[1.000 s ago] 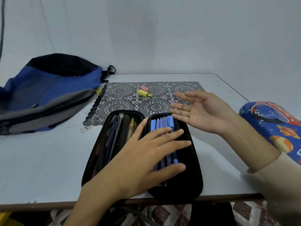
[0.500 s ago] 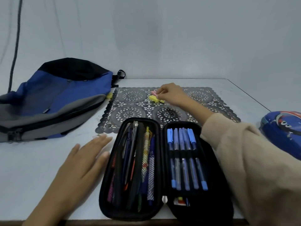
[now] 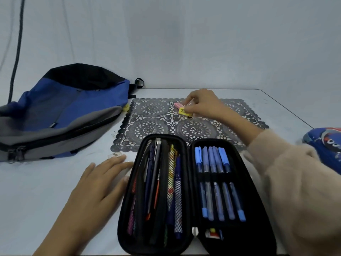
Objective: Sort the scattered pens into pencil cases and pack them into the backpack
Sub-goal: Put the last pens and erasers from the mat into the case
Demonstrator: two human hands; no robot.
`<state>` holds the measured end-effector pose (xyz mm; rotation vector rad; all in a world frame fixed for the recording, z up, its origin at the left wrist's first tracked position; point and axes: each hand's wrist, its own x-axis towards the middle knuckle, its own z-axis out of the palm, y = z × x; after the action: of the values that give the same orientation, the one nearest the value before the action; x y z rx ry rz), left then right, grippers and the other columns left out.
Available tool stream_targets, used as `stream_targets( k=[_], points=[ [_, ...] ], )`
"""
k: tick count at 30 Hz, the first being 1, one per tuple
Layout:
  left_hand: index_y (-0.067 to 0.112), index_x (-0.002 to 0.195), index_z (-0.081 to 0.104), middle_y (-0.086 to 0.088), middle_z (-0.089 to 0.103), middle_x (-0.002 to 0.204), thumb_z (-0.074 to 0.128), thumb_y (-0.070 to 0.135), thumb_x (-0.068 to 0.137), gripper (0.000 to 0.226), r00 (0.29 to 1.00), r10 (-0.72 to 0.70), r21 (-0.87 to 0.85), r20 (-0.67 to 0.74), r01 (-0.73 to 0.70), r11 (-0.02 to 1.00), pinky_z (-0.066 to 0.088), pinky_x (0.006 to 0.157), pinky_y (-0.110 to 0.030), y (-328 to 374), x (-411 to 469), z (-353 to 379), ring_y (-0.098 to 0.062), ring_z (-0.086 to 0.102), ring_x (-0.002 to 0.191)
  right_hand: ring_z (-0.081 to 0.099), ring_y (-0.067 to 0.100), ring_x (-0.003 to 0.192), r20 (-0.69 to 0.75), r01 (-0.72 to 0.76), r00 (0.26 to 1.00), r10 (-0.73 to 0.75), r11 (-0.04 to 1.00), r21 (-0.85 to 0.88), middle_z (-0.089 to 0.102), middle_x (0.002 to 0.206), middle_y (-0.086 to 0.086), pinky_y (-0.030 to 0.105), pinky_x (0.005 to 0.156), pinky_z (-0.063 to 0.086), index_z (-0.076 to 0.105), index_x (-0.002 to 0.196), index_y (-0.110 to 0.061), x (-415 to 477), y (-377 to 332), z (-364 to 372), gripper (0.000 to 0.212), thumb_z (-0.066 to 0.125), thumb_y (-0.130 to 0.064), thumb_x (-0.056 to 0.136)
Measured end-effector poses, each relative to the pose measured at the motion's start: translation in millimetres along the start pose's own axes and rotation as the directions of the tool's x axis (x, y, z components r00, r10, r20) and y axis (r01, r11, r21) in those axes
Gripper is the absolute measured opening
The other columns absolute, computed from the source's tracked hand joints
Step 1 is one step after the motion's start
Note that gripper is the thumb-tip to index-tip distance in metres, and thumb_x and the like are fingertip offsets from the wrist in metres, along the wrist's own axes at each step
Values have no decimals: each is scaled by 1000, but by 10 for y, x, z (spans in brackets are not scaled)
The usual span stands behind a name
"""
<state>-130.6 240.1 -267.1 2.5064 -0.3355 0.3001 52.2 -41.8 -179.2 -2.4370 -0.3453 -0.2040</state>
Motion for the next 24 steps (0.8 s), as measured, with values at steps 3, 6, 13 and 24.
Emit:
stream_targets(
  k=[3, 6, 13, 24],
  points=[
    [49, 118, 59, 31, 56, 126, 37, 61, 86, 42, 996, -35, -157, -87, 21, 987, 37, 109, -45, 48, 93, -43, 3, 46, 125, 62, 8, 57, 113, -50, 993, 27, 978, 203, 71, 72, 4, 12, 48, 43, 69, 104, -7, -412, 8, -298, 18, 69, -9, 86],
    [46, 119, 60, 31, 59, 120, 43, 53, 87, 37, 993, 39, -209, -109, -62, 976, 43, 102, -35, 358, 324, -104, 6, 52, 117, 60, 10, 56, 188, -122, 980, 60, 933, 339, 68, 64, -2, 20, 52, 45, 70, 106, -10, -766, 145, -506, 18, 67, -10, 88],
    [39, 134, 49, 13, 58, 130, 32, 59, 94, 48, 852, 348, 133, 391, -426, 895, 42, 99, -39, 1535, 1025, 250, -11, 52, 120, 48, 25, 61, 278, -282, 946, 166, 846, 453, 61, 65, 18, 27, 50, 37, 70, 108, -14, -1099, 418, -572, 21, 66, -12, 88],
    [38, 97, 65, 10, 66, 96, 53, 74, 63, 51, 934, 218, -244, 283, -149, 958, 48, 89, -36, 1464, 1114, 431, -12, 61, 92, 54, 15, 49, 176, -204, 972, 153, 922, 327, 62, 59, 10, 24, 48, 44, 69, 84, -9, -1148, 404, -410, 14, 62, 3, 89]
  ],
)
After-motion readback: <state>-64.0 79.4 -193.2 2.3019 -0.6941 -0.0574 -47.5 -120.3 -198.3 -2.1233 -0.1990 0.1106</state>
